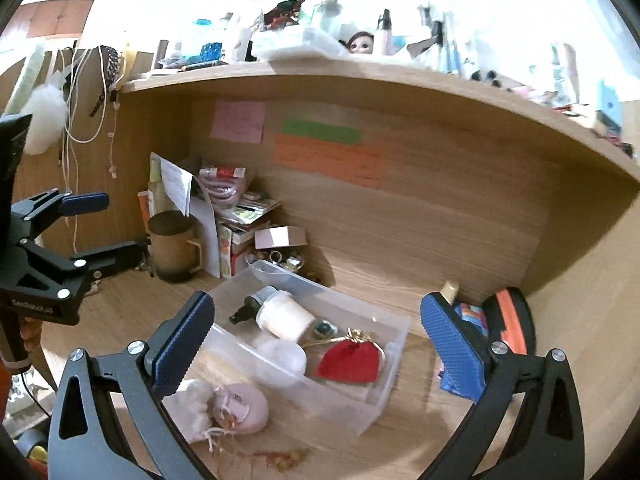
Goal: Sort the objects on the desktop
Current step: 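Move both tools back to the desk toward the white cloth bag and gourd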
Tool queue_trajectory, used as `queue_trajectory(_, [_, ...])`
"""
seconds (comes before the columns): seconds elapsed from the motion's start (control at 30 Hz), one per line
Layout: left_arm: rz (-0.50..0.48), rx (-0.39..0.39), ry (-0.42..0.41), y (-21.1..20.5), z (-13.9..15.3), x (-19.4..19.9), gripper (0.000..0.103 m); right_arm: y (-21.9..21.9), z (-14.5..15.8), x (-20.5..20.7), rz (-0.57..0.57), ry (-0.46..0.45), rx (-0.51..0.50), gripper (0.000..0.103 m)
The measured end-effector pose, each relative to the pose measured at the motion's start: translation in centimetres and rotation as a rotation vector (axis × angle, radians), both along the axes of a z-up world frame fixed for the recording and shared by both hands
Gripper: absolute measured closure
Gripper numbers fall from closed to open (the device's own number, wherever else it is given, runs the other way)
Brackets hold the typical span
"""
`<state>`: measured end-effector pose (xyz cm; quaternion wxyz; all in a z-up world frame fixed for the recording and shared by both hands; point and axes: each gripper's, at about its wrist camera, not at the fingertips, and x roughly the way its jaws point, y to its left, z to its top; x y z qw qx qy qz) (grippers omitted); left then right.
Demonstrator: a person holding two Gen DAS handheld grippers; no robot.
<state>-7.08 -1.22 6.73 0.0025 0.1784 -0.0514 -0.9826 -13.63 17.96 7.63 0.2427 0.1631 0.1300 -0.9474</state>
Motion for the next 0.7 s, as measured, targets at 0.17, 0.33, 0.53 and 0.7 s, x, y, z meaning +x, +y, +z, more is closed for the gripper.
queue_trajectory(0.17, [-0.034, -0.013, -0.024, 1.3, -1.1, 0.9, 0.0, 1.2, -0.6, 1.4, -0.05, -0.011, 0.002, 0.0])
queue_trajectory(0.33, [-0.068, -0.03, -0.086, 2.6, -3.2, 0.9, 0.0, 2.2, -2.3, 2.2, -0.069, -0.05, 0.01, 0.0])
queue_trajectory(0.53, [-0.11, 0.007, -0.17, 3.0, -6.1, 0.5, 0.0, 3.2, -4.7, 1.9, -0.078, -0.127, 0.036, 0.0])
queue_trajectory(0.7, [-0.16, 0.078, -0.289, 3.1, -10.0, -0.4, 0.0, 3.6, -7.4, 0.9, -0.095, -0.204, 0.071, 0.0])
